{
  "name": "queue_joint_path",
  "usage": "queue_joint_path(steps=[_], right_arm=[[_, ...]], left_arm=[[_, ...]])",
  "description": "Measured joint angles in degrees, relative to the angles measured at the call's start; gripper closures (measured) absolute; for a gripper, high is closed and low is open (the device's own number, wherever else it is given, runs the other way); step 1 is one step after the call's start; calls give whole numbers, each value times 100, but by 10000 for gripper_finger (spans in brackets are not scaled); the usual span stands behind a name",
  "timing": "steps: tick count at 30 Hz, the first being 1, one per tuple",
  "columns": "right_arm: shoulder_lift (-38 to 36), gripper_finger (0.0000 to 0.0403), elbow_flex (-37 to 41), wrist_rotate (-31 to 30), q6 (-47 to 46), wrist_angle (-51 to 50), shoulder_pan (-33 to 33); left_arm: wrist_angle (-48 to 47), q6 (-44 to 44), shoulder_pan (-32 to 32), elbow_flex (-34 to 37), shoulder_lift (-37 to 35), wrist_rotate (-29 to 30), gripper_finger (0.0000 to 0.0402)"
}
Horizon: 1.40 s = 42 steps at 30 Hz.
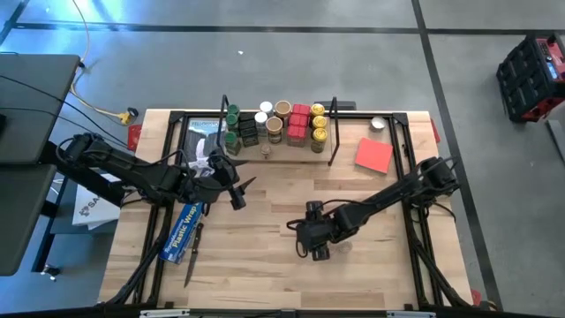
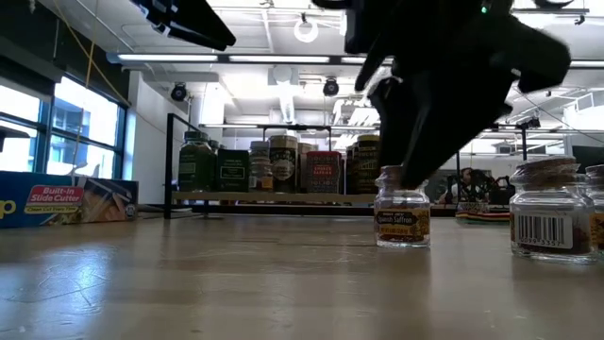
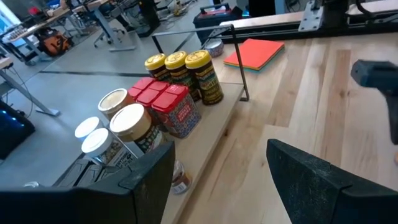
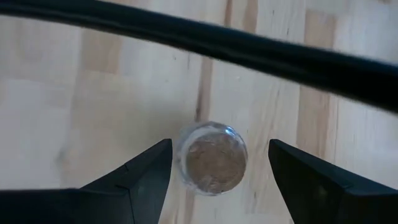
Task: Shelf spices
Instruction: Put the brown seasoning bottle on the shelf and align it with the other brown seasoning bottle
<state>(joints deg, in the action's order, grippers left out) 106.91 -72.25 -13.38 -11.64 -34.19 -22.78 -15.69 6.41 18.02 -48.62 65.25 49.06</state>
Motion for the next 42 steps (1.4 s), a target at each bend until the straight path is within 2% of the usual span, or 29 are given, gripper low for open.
queue_joint_path(steps=[7,10,14,18,21,24,28,31,36,42], right_arm=[[283,152,0,162,-307,32,4],[279,181,0,172,-387,92,1],[208,239,-2,190,-485,102,29],[10,241,0,253,-628,-24,184],[-286,241,-3,193,-538,-9,506],[-469,241,-159,-11,-150,-16,973],[-447,241,-850,28,503,11,1744],[-220,241,-1481,86,853,-28,2327],[324,241,-2366,827,1065,-392,3212],[1172,241,-3143,1068,1389,-1052,3714]], left_arm=[[-13,55,0,0,-2,0,151],[-78,108,2,0,-2,0,151],[-141,173,29,-1,-5,4,151],[-598,589,226,-43,-205,436,151],[-1142,1102,380,-52,-568,859,151],[-1729,1750,469,-52,-1042,917,151],[-2368,2378,549,-55,-1566,933,151],[-2621,2640,602,-55,-1743,932,151],[-2674,2785,658,11,-1740,931,151],[-2699,2898,655,125,-1609,911,151]])
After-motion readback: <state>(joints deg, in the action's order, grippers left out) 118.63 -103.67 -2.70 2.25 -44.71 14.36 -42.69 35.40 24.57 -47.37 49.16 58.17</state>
